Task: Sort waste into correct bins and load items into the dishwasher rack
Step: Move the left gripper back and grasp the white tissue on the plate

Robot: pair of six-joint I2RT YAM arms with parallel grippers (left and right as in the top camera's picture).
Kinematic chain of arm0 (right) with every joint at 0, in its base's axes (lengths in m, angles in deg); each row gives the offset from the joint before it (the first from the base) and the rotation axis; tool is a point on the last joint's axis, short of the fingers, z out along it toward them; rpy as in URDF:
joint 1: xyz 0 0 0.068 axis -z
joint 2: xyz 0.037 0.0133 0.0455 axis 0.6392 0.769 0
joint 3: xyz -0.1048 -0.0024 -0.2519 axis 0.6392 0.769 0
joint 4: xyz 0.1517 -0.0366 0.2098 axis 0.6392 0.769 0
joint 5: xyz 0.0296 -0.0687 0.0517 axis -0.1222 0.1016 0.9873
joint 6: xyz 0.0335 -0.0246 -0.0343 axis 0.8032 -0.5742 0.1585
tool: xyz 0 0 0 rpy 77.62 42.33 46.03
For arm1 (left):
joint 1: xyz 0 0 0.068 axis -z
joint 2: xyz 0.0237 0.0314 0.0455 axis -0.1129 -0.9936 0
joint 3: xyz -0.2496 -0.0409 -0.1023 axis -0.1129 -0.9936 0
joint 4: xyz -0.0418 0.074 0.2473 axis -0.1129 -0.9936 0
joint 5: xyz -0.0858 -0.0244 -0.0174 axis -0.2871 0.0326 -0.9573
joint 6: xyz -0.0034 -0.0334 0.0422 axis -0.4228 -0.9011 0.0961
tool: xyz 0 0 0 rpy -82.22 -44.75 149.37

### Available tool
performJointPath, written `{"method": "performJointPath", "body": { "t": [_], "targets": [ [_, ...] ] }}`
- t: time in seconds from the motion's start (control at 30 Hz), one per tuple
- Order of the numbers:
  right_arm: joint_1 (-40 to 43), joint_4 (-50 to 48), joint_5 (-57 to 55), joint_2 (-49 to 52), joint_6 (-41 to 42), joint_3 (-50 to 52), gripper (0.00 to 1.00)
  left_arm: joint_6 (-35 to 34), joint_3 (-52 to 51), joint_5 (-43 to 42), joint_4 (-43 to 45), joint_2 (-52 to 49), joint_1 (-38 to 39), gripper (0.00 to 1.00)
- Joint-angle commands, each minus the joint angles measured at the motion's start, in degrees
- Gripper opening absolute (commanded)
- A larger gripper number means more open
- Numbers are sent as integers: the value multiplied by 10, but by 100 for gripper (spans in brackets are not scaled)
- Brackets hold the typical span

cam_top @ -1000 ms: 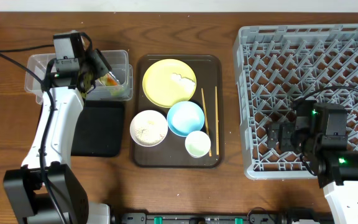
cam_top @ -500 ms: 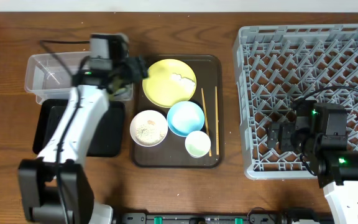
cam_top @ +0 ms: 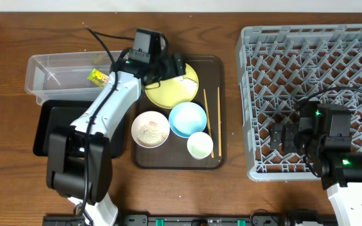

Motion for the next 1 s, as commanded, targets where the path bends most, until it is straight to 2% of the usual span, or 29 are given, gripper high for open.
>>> {"method": "performJointPath", "body": {
  "t": [0.0, 0.2, 0.27, 0.5, 0.6, 0.7, 0.9, 0.97],
  "targets": [
    [-6, 1, 5, -2, 6, -13, 99, -14, 7, -2, 8, -29, 10, 92],
    [-6, 0, 5, -2, 6, -13, 99, -46, 7, 0, 28, -63, 21, 90],
    [-6, 1, 5, -2, 6, -13, 99, -48, 7, 2, 35, -78, 24, 86],
    [-6, 1, 9, -2, 8, -13, 99, -50, 7, 4, 56, -122, 31, 86],
    [-6, 1, 9, -2, 8, -13, 99, -50, 7, 4, 56, -136, 35, 82],
    [-6, 1, 9, -2, 8, -13, 99, -50, 7, 4, 56, -142, 36, 75],
    [-6, 2, 9, -2, 8, -13, 99, -50, 7, 4, 56, -142, 38, 46],
    [-6, 3, 9, -2, 8, -13, 99, -50, 7, 4, 55, -142, 38, 45]
  ]
}}
